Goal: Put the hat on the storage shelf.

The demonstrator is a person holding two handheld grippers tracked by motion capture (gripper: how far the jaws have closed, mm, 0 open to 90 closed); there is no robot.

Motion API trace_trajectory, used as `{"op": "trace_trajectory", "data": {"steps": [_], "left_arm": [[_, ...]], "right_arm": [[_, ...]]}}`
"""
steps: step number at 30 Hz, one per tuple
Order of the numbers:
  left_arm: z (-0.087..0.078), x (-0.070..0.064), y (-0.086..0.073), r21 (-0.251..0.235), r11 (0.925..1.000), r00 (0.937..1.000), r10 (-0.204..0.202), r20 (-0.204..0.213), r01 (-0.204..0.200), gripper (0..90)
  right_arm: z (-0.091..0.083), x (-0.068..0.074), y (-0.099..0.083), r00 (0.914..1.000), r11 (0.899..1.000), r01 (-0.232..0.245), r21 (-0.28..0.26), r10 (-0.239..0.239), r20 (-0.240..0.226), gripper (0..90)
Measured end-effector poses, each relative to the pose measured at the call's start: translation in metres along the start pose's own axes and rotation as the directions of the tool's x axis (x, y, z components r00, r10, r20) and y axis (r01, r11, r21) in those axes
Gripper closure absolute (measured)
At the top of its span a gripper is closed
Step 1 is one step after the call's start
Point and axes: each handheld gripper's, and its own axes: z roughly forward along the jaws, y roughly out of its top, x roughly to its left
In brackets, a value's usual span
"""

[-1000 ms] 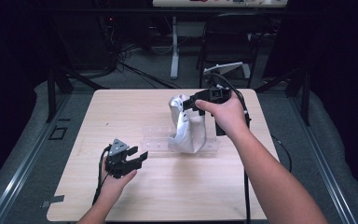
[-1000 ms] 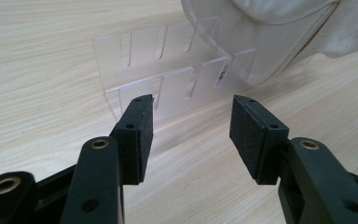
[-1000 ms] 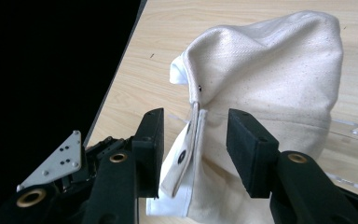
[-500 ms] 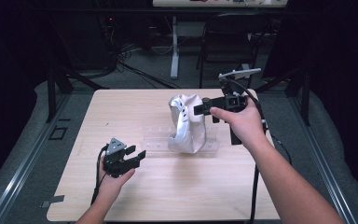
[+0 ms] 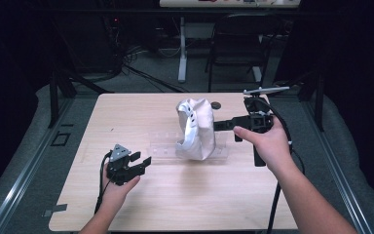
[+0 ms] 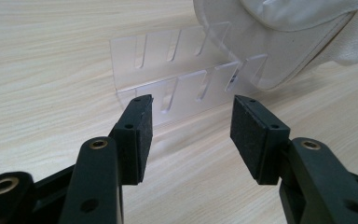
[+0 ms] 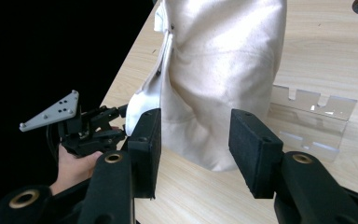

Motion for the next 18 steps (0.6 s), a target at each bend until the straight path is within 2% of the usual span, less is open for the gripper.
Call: {"op": "trace_trajectory", "data": {"steps": [8,10,13,17,18], "left_arm": [[0.001,0.0,-0.001,0.006,1.0,1.0,-0.007,0.001,0.007,48.5],[0.002,-0.001,-0.002,0.009,1.0,1.0,0.001,0.007,-0.001,48.3],[0.003,-0.002,-0.003,0.014,0.9999,0.9999,0.004,0.013,-0.004,48.3],[0.006,-0.009,-0.004,0.011,0.9995,0.9992,0.028,0.029,-0.029,48.0],[0.006,-0.009,-0.004,0.011,0.9995,0.9992,0.028,0.029,-0.029,47.1]], "right_arm": [[-0.001,-0.011,-0.025,0.9998,1.0,0.0,-0.021,0.0,-0.021,53.7],[0.002,-0.017,-0.037,0.9998,1.0,0.005,-0.027,-0.006,-0.017,53.2],[0.005,-0.021,-0.045,0.9999,0.999,0.009,-0.033,-0.009,-0.011,52.9],[0.009,-0.033,-0.069,0.9995,0.997,-0.008,-0.076,0.006,-0.03,51.9],[0.009,-0.033,-0.069,0.9995,0.997,-0.008,-0.076,0.006,-0.03,51.9]]}}
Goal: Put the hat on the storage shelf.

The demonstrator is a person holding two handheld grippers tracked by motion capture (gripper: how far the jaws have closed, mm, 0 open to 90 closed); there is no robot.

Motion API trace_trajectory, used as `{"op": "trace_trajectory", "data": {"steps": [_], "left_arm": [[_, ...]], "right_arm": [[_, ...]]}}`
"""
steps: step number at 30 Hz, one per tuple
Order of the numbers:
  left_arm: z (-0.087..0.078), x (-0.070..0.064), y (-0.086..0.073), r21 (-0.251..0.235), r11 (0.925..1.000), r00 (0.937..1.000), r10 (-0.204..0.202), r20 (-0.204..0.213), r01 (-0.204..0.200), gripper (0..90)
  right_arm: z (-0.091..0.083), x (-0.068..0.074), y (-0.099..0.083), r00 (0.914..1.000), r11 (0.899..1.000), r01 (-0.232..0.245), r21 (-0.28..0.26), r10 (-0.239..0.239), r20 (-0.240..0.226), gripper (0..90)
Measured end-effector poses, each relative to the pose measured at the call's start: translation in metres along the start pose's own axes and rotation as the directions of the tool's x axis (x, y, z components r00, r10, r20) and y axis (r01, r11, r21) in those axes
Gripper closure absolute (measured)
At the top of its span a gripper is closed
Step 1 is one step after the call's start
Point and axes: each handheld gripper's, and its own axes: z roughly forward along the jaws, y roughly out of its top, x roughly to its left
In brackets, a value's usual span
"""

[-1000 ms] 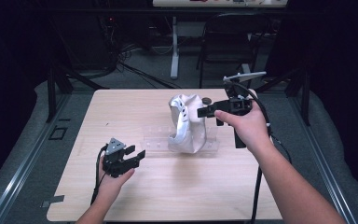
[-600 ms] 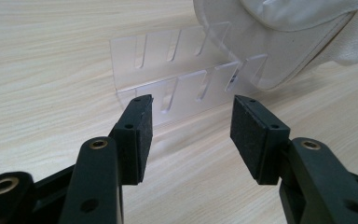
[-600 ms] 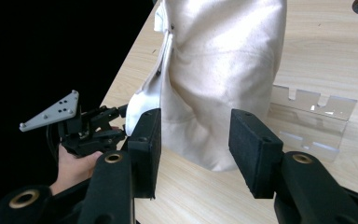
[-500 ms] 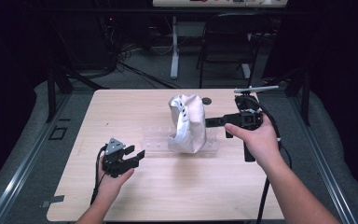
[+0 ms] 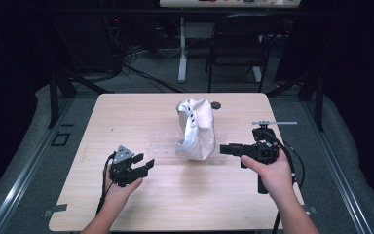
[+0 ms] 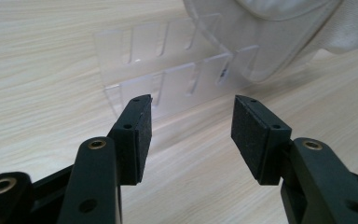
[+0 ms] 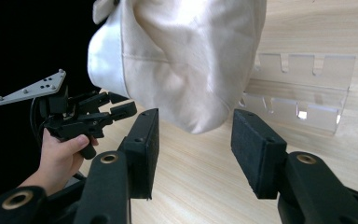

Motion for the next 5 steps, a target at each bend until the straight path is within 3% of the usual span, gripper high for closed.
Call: {"op": "trace_trajectory", "data": {"steps": [1,5], "left_arm": [[0.004,-0.007,0.0,0.002,0.9993,0.999,0.038,0.023,-0.038,46.2],[0.016,-0.024,0.004,0.008,0.9967,0.9955,0.081,0.049,-0.081,43.2]], "right_arm": [[0.001,-0.006,-0.012,0.9999,1.0,-0.008,-0.027,0.008,-0.009,51.6],[0.0,-0.014,-0.028,0.9999,0.996,-0.014,-0.083,0.014,0.003,51.0]]}}
